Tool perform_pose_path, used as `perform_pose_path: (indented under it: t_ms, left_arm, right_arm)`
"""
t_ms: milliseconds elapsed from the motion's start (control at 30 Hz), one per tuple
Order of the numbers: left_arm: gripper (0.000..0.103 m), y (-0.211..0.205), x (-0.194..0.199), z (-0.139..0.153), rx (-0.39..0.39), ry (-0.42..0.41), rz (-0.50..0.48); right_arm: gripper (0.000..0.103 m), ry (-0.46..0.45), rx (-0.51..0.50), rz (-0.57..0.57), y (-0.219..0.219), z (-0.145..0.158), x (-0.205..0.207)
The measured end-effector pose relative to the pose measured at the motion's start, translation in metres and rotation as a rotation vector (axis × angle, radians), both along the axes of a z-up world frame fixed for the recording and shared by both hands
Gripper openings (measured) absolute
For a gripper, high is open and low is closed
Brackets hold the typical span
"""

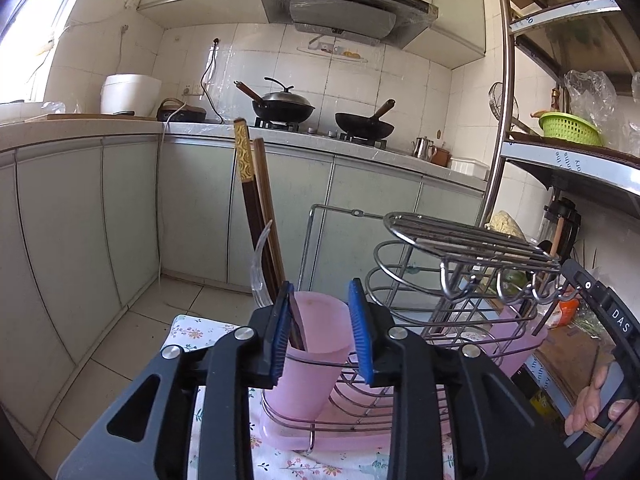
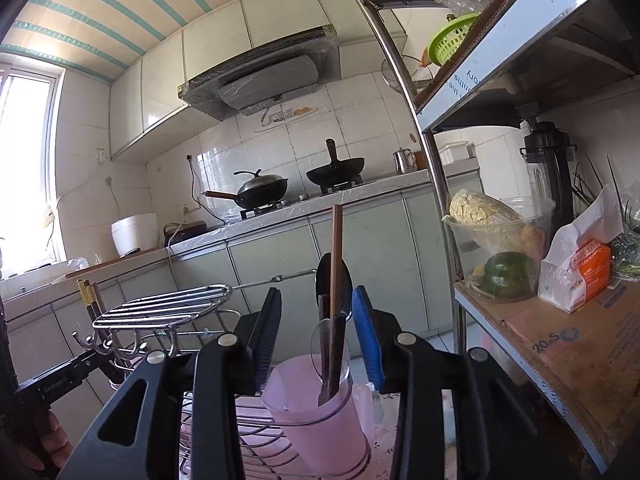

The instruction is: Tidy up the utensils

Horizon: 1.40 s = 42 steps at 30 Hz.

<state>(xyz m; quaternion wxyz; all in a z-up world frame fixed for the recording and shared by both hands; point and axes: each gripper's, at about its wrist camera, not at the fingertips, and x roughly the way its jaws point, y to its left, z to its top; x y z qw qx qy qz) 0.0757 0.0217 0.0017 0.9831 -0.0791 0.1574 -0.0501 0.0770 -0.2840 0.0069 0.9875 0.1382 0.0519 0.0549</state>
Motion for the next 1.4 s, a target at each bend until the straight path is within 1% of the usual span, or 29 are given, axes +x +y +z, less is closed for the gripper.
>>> perform_pose_path:
  t_ms: [167,367,567,667,700,733,767,800,967,1033,1100,1267,1400]
  left_arm:
    - [0.030,0.002,-0.016,0.010,-0.010,-0.022,0.003]
    - [0.032,0.000,-0.035,0.017,-0.003,-0.026,0.004]
    - [0.032,-0.005,-0.048,0.017,-0.022,0.010,-0.021]
    - [0.032,-0.012,-0.055,0.016,-0.002,0.024,-0.032]
    - [0.032,-0.014,-0.057,0.017,0.008,0.028,-0.039]
    - [0.032,-0.016,-0.059,0.017,0.011,0.032,-0.044]
    - [0.032,-0.017,-0.060,0.016,0.013,0.035,-0.049]
    - [0.032,-0.019,-0.062,0.016,0.014,0.040,-0.055]
    - [0.033,-0.027,-0.066,0.012,0.030,0.079,-0.077]
    - [0.034,-0.031,-0.067,0.009,0.036,0.094,-0.083]
    - [0.039,-0.034,-0.068,0.008,0.045,0.103,-0.089]
    - [0.046,-0.041,-0.072,0.005,0.074,0.113,-0.086]
    - [0.048,-0.043,-0.072,0.001,0.083,0.134,-0.079]
  right_arm:
    - [0.036,0.009,0.008,-0.001,-0.003,0.004,-0.011]
    - [0.036,0.052,-0.002,-0.002,0.000,0.005,-0.025]
    - [0.037,0.122,-0.024,0.042,0.011,0.001,-0.038]
    - [0.038,0.136,-0.035,0.064,0.017,-0.002,-0.045]
    - [0.040,0.141,-0.038,0.070,0.019,-0.003,-0.047]
    - [0.048,0.154,-0.042,0.081,0.022,-0.004,-0.049]
    - [0.052,0.162,-0.043,0.090,0.024,-0.006,-0.050]
    - [0.054,0.168,-0.043,0.099,0.027,-0.007,-0.052]
    - [0.054,0.196,-0.070,0.120,0.036,-0.012,-0.060]
    - [0.055,0.206,-0.082,0.125,0.040,-0.013,-0.062]
    - [0.057,0.228,-0.100,0.126,0.044,-0.015,-0.063]
    - [0.057,0.254,-0.130,0.126,0.054,-0.021,-0.065]
    - [0.057,0.256,-0.144,0.127,0.058,-0.022,-0.066]
